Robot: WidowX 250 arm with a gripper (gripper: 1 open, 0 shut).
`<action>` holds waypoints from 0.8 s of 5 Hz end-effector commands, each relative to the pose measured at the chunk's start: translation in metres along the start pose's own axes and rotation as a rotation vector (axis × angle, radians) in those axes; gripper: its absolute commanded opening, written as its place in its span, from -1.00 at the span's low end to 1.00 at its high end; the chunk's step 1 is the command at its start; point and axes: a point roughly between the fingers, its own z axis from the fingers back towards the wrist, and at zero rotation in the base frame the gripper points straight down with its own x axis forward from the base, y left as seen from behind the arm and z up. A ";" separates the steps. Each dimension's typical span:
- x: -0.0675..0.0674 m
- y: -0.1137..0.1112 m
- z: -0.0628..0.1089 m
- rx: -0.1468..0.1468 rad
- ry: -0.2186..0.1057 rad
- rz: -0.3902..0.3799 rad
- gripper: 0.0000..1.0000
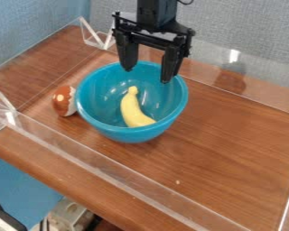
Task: Remove the yellow object from the blue bowl and put it on the table
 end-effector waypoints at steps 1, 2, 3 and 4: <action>0.001 0.009 -0.009 0.004 0.009 0.043 1.00; -0.003 0.018 -0.024 0.014 0.011 0.057 1.00; -0.003 0.026 -0.030 0.012 0.020 0.068 -1.00; 0.000 0.025 -0.023 0.010 0.019 0.084 -1.00</action>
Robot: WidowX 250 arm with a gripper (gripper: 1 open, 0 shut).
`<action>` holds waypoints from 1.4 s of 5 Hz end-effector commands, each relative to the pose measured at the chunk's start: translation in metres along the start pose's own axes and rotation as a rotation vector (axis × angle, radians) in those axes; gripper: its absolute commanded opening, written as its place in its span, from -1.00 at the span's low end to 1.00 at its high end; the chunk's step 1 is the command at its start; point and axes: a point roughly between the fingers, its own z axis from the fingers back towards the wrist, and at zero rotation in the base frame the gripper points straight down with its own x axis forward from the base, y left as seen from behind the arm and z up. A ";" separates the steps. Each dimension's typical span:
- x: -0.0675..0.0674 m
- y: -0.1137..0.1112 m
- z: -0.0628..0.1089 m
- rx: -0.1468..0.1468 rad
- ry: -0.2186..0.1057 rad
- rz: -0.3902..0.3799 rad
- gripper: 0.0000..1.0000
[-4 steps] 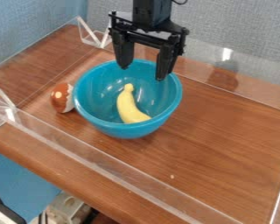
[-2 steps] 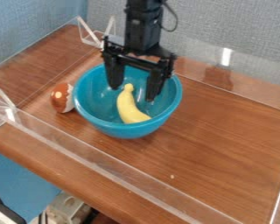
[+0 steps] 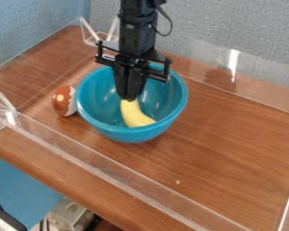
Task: Remove the yellow object from the blue bowl and put it on the table
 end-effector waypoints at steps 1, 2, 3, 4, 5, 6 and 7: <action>0.009 0.002 0.034 -0.022 -0.061 0.030 -1.00; 0.012 0.009 0.030 -0.039 -0.069 0.059 1.00; 0.014 0.014 0.027 -0.041 -0.088 0.084 1.00; 0.016 0.014 0.026 -0.039 -0.086 0.078 -1.00; 0.019 0.013 0.027 -0.036 -0.087 0.072 -1.00; 0.021 0.012 0.035 -0.040 -0.102 0.066 1.00; 0.018 0.006 0.051 -0.040 -0.124 0.024 1.00</action>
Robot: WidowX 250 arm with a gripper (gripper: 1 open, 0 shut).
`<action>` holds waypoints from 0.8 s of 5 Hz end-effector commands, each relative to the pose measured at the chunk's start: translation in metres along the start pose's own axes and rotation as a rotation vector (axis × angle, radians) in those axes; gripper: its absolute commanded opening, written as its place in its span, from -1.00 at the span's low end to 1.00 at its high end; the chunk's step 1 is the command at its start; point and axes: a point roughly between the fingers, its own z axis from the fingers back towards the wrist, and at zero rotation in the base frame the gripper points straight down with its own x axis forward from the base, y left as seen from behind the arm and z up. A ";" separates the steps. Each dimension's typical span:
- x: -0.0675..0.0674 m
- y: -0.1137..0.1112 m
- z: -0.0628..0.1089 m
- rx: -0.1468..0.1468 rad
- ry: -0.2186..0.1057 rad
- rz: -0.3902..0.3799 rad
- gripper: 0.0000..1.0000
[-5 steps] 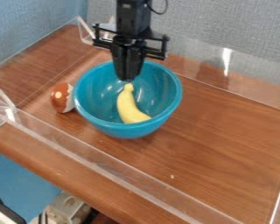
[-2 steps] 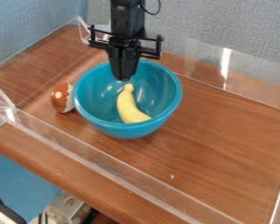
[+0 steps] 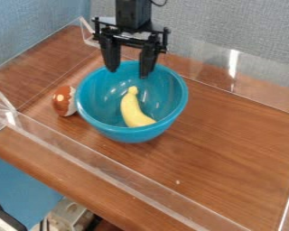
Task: Remove the yellow object from the blue bowl and put it on the table
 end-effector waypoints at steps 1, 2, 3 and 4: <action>0.003 -0.007 0.019 0.005 -0.083 -0.052 1.00; -0.001 -0.004 0.019 0.008 -0.073 -0.015 1.00; -0.006 0.000 0.018 0.012 -0.064 0.020 1.00; -0.002 0.003 0.012 0.015 -0.054 0.045 1.00</action>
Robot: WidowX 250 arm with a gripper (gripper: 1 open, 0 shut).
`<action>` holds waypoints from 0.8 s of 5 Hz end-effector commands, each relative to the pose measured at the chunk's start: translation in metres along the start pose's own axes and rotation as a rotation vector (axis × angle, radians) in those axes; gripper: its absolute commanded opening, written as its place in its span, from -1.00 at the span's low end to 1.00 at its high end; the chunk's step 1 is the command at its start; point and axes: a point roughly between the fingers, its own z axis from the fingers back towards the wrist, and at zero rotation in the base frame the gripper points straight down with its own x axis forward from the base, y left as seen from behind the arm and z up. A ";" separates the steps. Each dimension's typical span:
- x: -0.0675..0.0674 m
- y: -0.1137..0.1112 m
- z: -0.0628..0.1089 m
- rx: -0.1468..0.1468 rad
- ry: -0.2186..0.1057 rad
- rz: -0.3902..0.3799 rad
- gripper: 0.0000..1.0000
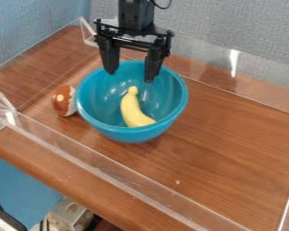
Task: Remove the yellow object from the blue bowl and put it on the table
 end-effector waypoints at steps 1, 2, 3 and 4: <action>0.005 0.008 0.004 0.004 -0.039 0.044 1.00; 0.007 0.010 -0.008 0.009 -0.028 0.070 1.00; 0.010 0.012 -0.018 0.012 -0.020 0.094 -1.00; 0.012 0.015 -0.019 0.010 -0.019 0.115 -1.00</action>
